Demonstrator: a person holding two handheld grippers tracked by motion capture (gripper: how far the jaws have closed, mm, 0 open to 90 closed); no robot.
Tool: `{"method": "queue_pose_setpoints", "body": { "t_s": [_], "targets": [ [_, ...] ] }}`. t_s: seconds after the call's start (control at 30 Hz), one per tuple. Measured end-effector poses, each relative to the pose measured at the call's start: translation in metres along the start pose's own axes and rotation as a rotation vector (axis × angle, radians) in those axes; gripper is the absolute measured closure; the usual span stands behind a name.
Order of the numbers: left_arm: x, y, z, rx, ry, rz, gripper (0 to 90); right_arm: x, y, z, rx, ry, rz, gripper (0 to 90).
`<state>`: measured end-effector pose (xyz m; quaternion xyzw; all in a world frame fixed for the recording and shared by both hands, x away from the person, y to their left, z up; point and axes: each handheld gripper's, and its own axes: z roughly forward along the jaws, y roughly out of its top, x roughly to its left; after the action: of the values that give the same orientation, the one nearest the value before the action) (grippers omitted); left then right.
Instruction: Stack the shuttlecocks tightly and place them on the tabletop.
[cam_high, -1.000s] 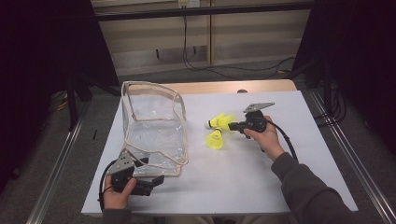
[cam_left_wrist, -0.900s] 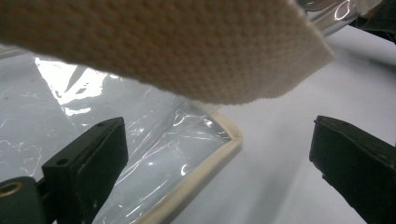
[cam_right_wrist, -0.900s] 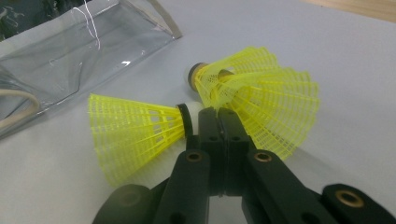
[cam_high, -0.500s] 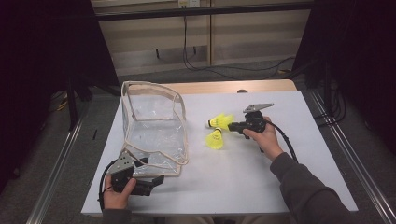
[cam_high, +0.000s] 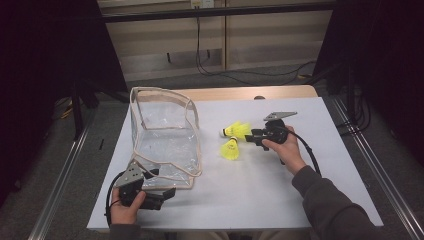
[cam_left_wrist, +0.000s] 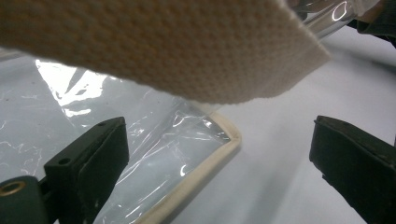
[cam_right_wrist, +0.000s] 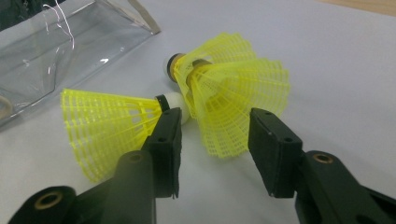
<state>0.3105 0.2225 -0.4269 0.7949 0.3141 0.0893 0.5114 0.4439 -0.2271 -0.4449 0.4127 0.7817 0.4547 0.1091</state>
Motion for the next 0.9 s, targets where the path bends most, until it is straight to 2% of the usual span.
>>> {"method": "queue_pose_setpoints", "body": {
  "t_s": [0.37, 0.5, 0.9],
  "targets": [
    [0.0, 0.0, 0.0, 0.003, 0.004, 0.003, 4.6, 0.009, -0.002, -0.016, -0.012, -0.017, -0.016, 34.9],
    [0.0, 0.0, 0.0, 0.001, 0.004, 0.0, 4.6, 0.013, -0.004, -0.019, -0.009, -0.012, -0.003, 27.0],
    [-0.001, 0.0, 0.0, 0.005, 0.008, 0.004, 4.6, 0.021, -0.008, -0.028, -0.023, -0.024, -0.022, 19.4]
  ]
}}
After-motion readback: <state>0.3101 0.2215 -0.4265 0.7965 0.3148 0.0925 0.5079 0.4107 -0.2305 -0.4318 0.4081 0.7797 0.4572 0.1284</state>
